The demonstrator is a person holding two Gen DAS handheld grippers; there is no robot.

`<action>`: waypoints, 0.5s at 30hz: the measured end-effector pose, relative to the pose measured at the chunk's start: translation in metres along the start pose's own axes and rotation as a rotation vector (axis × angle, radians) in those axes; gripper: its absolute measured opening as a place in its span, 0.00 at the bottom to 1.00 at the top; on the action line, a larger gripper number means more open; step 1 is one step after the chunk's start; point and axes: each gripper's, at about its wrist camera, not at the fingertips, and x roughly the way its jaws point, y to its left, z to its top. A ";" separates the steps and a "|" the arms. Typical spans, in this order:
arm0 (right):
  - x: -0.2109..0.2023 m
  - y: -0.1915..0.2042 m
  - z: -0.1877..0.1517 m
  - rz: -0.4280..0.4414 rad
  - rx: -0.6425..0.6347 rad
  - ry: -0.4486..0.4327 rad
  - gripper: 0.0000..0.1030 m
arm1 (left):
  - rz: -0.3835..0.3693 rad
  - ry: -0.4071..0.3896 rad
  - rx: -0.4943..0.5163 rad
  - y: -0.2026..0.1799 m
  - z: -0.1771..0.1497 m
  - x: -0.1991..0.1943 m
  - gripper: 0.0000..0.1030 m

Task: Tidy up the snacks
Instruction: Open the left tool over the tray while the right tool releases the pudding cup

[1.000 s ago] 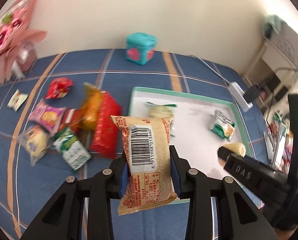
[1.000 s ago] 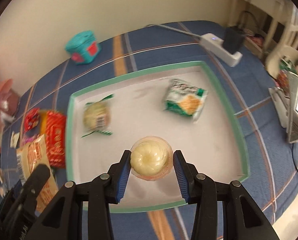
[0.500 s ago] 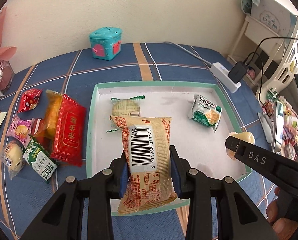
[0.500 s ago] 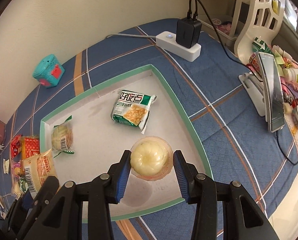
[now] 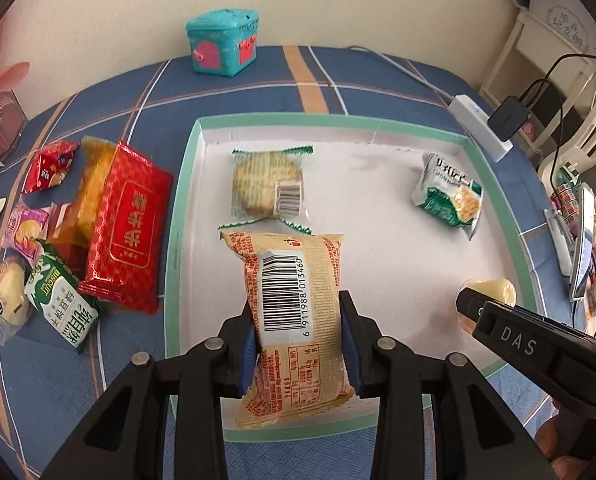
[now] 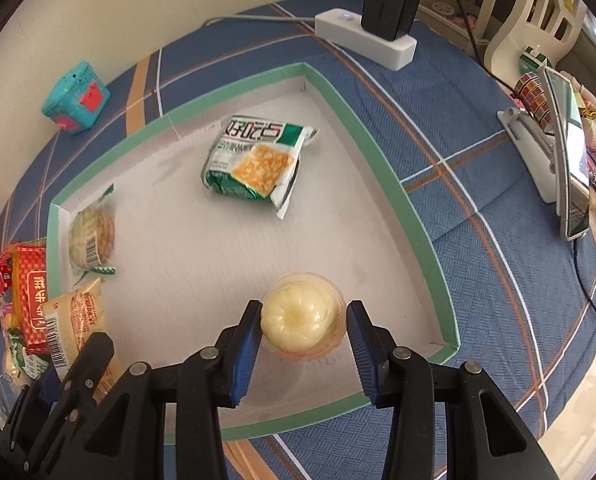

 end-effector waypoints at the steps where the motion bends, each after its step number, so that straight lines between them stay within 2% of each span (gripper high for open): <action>1: 0.002 0.000 -0.001 -0.001 -0.002 0.005 0.44 | 0.003 0.006 -0.001 0.000 0.000 0.001 0.36; 7: 0.009 -0.001 -0.002 -0.006 -0.012 0.026 0.45 | 0.007 0.028 -0.018 0.005 0.000 0.005 0.38; 10: 0.011 -0.001 -0.003 -0.009 -0.017 0.032 0.45 | 0.008 0.041 -0.031 0.007 0.000 0.006 0.48; 15: 0.012 0.000 -0.002 -0.016 -0.029 0.028 0.45 | -0.008 0.054 -0.051 0.010 0.000 0.005 0.48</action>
